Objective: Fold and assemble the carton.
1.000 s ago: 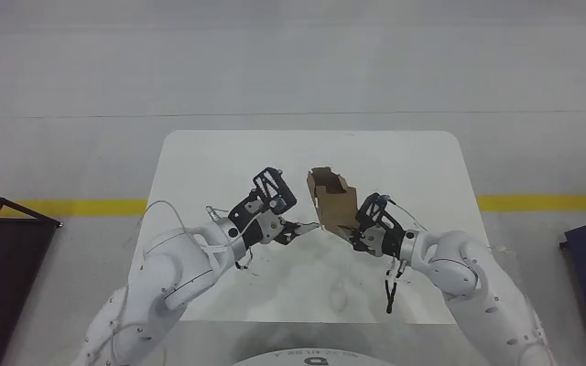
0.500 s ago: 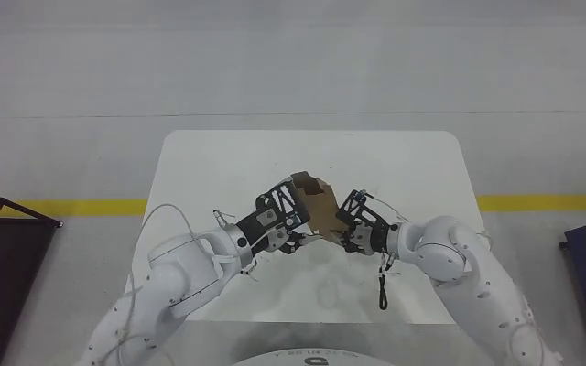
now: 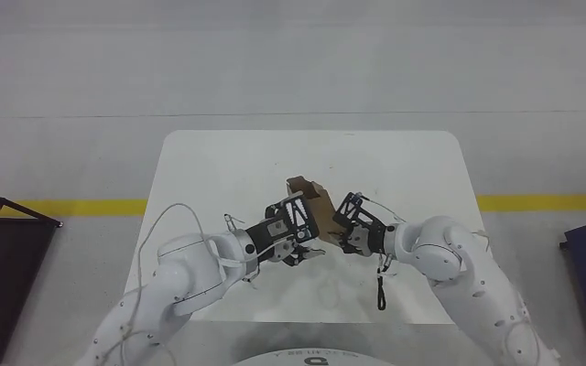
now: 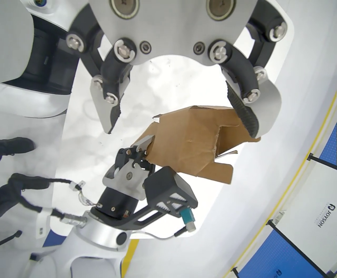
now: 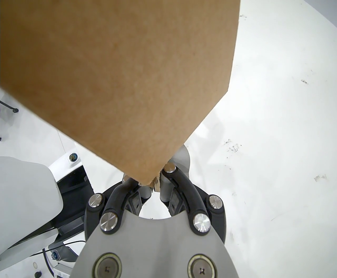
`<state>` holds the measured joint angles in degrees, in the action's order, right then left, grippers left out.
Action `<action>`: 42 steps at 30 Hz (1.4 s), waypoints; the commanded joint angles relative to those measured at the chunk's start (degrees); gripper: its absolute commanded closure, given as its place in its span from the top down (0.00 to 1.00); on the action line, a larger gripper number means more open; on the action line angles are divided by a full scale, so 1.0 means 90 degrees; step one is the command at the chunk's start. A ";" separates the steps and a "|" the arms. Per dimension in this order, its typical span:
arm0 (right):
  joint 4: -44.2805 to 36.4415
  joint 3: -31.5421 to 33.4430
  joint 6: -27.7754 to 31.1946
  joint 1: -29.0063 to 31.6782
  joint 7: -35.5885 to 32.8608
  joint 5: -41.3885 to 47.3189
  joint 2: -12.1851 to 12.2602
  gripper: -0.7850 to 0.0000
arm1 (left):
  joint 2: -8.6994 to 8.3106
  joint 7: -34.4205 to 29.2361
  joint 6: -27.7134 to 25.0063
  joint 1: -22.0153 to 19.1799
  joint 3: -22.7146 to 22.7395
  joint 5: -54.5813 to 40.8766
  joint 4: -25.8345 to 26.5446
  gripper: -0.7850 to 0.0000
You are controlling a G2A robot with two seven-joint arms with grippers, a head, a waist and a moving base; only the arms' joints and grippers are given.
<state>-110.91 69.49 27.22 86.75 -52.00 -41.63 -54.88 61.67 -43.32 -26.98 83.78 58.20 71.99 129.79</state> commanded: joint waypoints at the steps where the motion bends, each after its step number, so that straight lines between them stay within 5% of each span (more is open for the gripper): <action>1: 0.0020 -0.0005 0.0078 -0.0011 0.0009 -0.0020 0.0009 0.00 | -0.0004 -0.0069 -0.0041 -0.0013 0.0000 -0.0072 -0.0016 1.00; 18: -0.0359 -0.0076 0.0164 -0.0019 0.0017 0.0048 0.0067 0.00 | 0.0051 -0.0160 -0.0017 -0.0346 -0.0363 -0.0319 -0.0661 1.00; 21: -0.0322 -0.0046 0.0036 0.0008 0.0181 -0.0016 0.0070 0.00 | 0.0054 -0.0180 0.0023 -0.0377 -0.0371 -0.0359 -0.0640 0.68; 22: -0.0305 -0.0028 0.0007 0.0016 0.0247 -0.0066 0.0073 0.00 | 0.0055 -0.0180 0.0044 -0.0383 -0.0371 -0.0364 -0.0628 0.72; 26: -0.0249 0.0012 0.0039 0.0075 0.0501 -0.0121 0.0082 0.00 | 0.0053 -0.0179 0.0105 -0.0393 -0.0348 -0.0388 -0.0584 0.48; 42: 0.0264 0.0069 0.0821 0.0193 0.1569 0.0322 0.0104 0.00 | 0.0055 -0.0222 0.0197 -0.0457 -0.0407 -0.0397 -0.0404 0.33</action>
<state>-109.01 70.05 34.24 88.42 -38.94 -39.54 -53.92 62.18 -45.34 -25.29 79.64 54.48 68.46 126.07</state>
